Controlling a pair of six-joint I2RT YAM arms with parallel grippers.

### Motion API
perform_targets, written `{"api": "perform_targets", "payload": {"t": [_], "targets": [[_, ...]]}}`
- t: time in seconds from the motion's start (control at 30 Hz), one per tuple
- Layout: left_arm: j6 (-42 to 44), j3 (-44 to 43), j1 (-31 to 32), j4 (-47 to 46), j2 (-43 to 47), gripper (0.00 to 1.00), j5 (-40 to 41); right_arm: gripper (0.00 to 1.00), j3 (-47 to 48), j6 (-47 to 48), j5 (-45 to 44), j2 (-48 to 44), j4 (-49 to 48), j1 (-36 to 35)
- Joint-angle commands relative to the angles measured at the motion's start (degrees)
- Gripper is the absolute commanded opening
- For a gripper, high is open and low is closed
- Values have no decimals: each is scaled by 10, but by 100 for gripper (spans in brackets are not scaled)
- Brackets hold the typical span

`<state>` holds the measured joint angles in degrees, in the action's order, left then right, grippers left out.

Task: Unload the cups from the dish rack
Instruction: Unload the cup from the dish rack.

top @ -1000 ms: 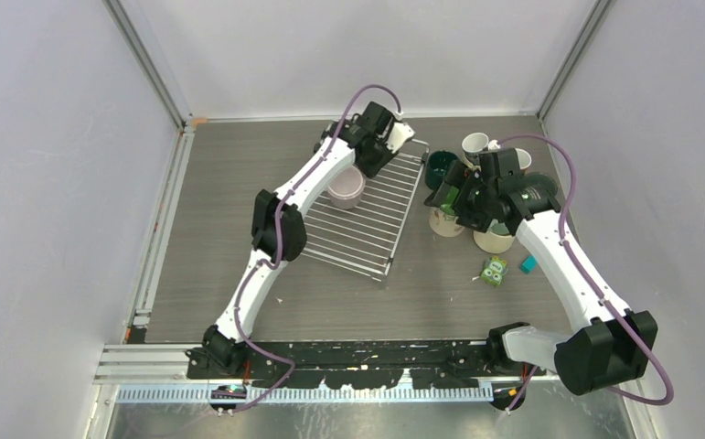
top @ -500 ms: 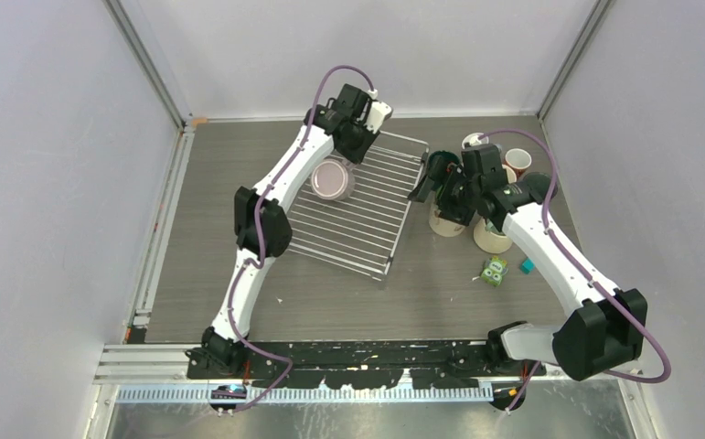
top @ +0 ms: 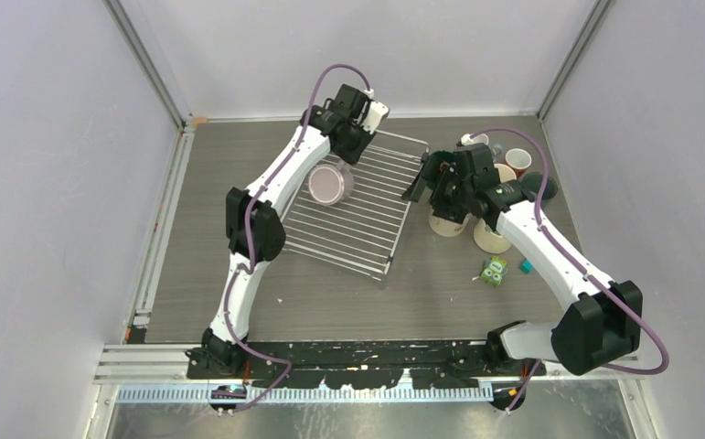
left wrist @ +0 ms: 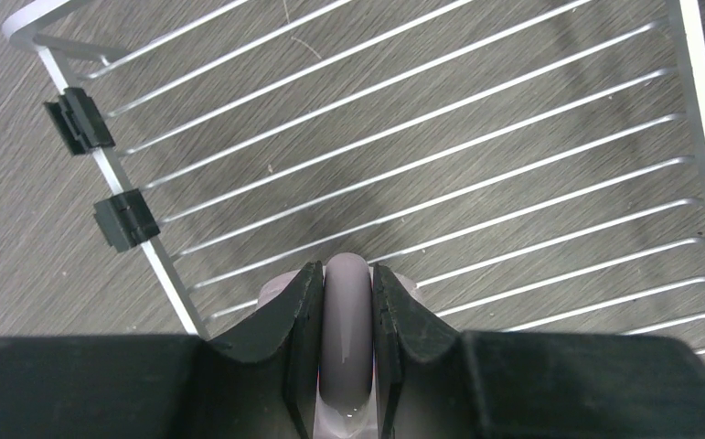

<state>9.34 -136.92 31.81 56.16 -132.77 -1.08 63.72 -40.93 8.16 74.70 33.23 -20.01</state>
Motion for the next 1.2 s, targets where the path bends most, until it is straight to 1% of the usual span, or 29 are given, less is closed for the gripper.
{"api": "perform_targets", "payload": {"t": [0.0, 0.33, 0.47, 0.7, 0.93, 1.17], "targets": [[-1, 11, 2, 20, 37, 0, 35, 100, 3, 0, -14, 0, -28, -8], [0, 34, 2, 29, 14, 0, 71, 100, -1, 2, -15, -1, -27, -9], [1, 43, 2, 28, 13, 7, 84, 100, -3, 2, -15, 0, -27, -9], [7, 50, 2, 27, 11, 13, 101, 100, -5, 2, -14, -1, -27, -10], [13, 60, 2, 23, 12, 15, 117, 100, -7, 1, -14, -2, -27, -9], [19, 70, 1, 18, 12, 23, 131, 100, -10, 2, -15, -2, -29, -10]]}}
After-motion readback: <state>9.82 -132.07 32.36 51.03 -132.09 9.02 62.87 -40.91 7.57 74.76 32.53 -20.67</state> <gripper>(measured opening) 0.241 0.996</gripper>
